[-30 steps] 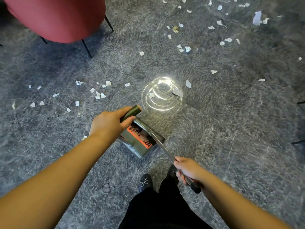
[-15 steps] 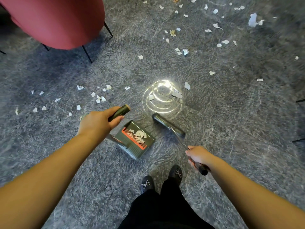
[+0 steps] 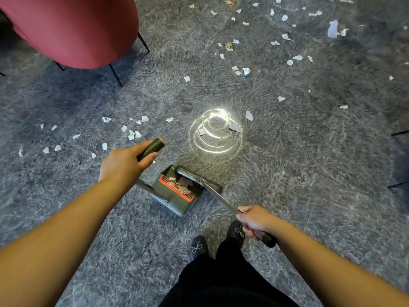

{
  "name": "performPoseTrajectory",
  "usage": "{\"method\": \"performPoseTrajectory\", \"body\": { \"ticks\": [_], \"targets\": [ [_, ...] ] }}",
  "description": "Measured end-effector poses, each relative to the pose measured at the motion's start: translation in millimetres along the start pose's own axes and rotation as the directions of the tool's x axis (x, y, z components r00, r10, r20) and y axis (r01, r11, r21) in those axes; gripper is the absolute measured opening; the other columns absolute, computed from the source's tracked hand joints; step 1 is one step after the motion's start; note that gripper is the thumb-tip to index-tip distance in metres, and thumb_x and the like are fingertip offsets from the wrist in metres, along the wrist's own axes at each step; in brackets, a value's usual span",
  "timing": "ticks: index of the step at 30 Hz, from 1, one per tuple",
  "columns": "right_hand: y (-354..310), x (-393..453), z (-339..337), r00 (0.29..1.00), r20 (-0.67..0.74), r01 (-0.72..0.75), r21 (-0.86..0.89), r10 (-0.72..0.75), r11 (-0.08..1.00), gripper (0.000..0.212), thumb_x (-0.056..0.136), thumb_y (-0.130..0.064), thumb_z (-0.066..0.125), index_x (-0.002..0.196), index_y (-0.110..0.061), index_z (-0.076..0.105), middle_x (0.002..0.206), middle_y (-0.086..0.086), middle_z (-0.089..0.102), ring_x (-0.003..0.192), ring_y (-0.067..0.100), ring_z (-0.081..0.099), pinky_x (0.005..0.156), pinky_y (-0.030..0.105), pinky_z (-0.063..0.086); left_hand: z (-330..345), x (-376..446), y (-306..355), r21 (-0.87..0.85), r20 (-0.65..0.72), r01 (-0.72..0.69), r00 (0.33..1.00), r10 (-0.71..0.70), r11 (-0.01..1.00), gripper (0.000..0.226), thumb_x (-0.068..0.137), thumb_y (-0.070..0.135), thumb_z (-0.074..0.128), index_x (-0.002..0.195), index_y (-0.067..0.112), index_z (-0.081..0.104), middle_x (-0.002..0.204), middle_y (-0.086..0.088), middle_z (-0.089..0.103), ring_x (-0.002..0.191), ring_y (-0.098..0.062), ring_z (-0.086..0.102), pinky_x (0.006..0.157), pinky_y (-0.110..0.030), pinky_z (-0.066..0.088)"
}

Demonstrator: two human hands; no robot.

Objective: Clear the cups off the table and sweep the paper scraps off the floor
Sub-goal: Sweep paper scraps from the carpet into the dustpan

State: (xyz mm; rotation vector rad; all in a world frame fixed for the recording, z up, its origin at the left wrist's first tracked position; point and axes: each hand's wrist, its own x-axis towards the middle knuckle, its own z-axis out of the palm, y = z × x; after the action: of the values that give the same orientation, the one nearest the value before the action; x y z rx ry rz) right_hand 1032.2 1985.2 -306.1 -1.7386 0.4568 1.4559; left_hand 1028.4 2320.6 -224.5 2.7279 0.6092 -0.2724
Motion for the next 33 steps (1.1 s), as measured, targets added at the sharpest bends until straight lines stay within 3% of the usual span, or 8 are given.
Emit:
{"method": "performPoseTrajectory", "body": {
  "ticks": [6, 10, 15, 18, 23, 26, 29, 33],
  "targets": [
    [-15.6, -5.9, -7.7, 0.991, -0.108, 0.09, 0.104, -0.079, 0.99, 0.05, 0.102, -0.008, 0.042, 0.15, -0.007, 0.026, 0.058, 0.009, 0.039, 0.028, 0.011, 0.037, 0.033, 0.017, 0.03, 1.7, 7.8, 3.2, 0.014, -0.039, 0.04, 0.998, -0.039, 0.999, 0.046, 0.09, 0.063, 0.044, 0.133, 0.047, 0.051, 0.072, -0.002, 0.056, 0.066, -0.025, 0.052, 0.051, -0.029, 0.037],
    [-38.3, 3.1, -36.3, 0.976, -0.183, 0.146, 0.143, -0.119, 0.979, 0.051, 0.102, -0.009, 0.043, 0.15, -0.009, 0.026, 0.057, 0.011, 0.044, 0.028, 0.012, 0.038, 0.033, 0.017, 0.03, -0.6, 27.7, 17.9, -0.077, -0.055, 0.061, 0.996, -0.066, 0.995, 0.044, 0.09, 0.062, 0.045, 0.131, 0.048, 0.051, 0.077, -0.006, 0.062, 0.07, -0.028, 0.056, 0.056, -0.031, 0.041],
    [-97.3, 27.7, -99.6, 0.965, -0.228, 0.171, 0.156, -0.133, 0.973, 0.051, 0.102, -0.008, 0.043, 0.149, -0.007, 0.026, 0.062, 0.013, 0.046, 0.028, 0.015, 0.037, 0.032, 0.019, 0.03, 0.6, 78.3, 47.2, -0.121, -0.088, 0.071, 0.993, -0.081, 0.99, 0.043, 0.089, 0.062, 0.045, 0.13, 0.049, 0.051, 0.071, -0.006, 0.061, 0.068, -0.029, 0.057, 0.056, -0.032, 0.044],
    [-143.5, 42.6, -136.8, 0.968, -0.235, 0.121, 0.141, -0.086, 0.983, 0.051, 0.102, -0.009, 0.043, 0.149, -0.012, 0.027, 0.066, 0.011, 0.045, 0.028, 0.012, 0.039, 0.032, 0.017, 0.031, -0.1, 113.6, 68.4, -0.13, -0.073, 0.106, 0.99, -0.116, 0.986, 0.043, 0.09, 0.062, 0.045, 0.131, 0.049, 0.051, 0.078, -0.009, 0.065, 0.075, -0.032, 0.061, 0.061, -0.034, 0.048],
    [-210.5, 73.1, -182.6, 0.974, -0.216, 0.05, -0.1, -0.07, 0.994, 0.049, 0.102, -0.01, 0.042, 0.149, -0.011, 0.029, 0.064, 0.011, 0.05, 0.037, 0.017, 0.045, 0.044, 0.026, 0.035, -3.2, 166.1, 99.4, -0.12, -0.06, 0.158, 0.984, -0.166, 0.98, 0.042, 0.092, 0.057, 0.047, 0.132, 0.044, 0.052, 0.077, -0.006, 0.057, 0.07, -0.027, 0.052, 0.06, -0.031, 0.042],
    [-239.0, 92.7, -198.1, 0.982, -0.186, -0.015, -0.205, -0.024, 0.979, 0.048, 0.102, -0.011, 0.04, 0.148, -0.007, 0.029, 0.059, 0.012, 0.054, 0.032, 0.015, 0.047, 0.041, 0.023, 0.036, -3.2, 187.9, 110.1, -0.138, -0.076, 0.195, 0.976, -0.206, 0.971, 0.041, 0.093, 0.057, 0.047, 0.13, 0.043, 0.053, 0.082, -0.008, 0.06, 0.073, -0.03, 0.056, 0.062, -0.033, 0.046],
    [-250.0, 96.8, -200.9, 0.982, -0.182, -0.097, -0.209, 0.059, 0.973, 0.042, 0.104, -0.015, 0.034, 0.139, 0.006, 0.04, 0.047, 0.006, 0.052, 0.034, 0.011, 0.048, 0.042, 0.02, 0.037, -3.5, 205.1, 116.3, -0.149, -0.08, 0.216, 0.97, -0.229, 0.965, 0.039, 0.093, 0.057, 0.046, 0.129, 0.044, 0.054, 0.079, -0.001, 0.056, 0.07, -0.024, 0.051, 0.059, -0.03, 0.039],
    [-248.1, 95.0, -198.2, 0.998, -0.056, -0.057, -0.455, 0.035, 0.889, 0.043, 0.101, -0.01, 0.037, 0.142, 0.004, 0.035, 0.054, 0.011, 0.054, 0.044, 0.018, 0.048, 0.049, 0.026, 0.038, -5.0, 215.3, 119.1, -0.13, -0.081, 0.216, 0.97, -0.228, 0.968, 0.039, 0.092, 0.058, 0.046, 0.128, 0.044, 0.054, 0.079, -0.002, 0.056, 0.069, -0.024, 0.051, 0.058, -0.029, 0.037]
  ]
}}
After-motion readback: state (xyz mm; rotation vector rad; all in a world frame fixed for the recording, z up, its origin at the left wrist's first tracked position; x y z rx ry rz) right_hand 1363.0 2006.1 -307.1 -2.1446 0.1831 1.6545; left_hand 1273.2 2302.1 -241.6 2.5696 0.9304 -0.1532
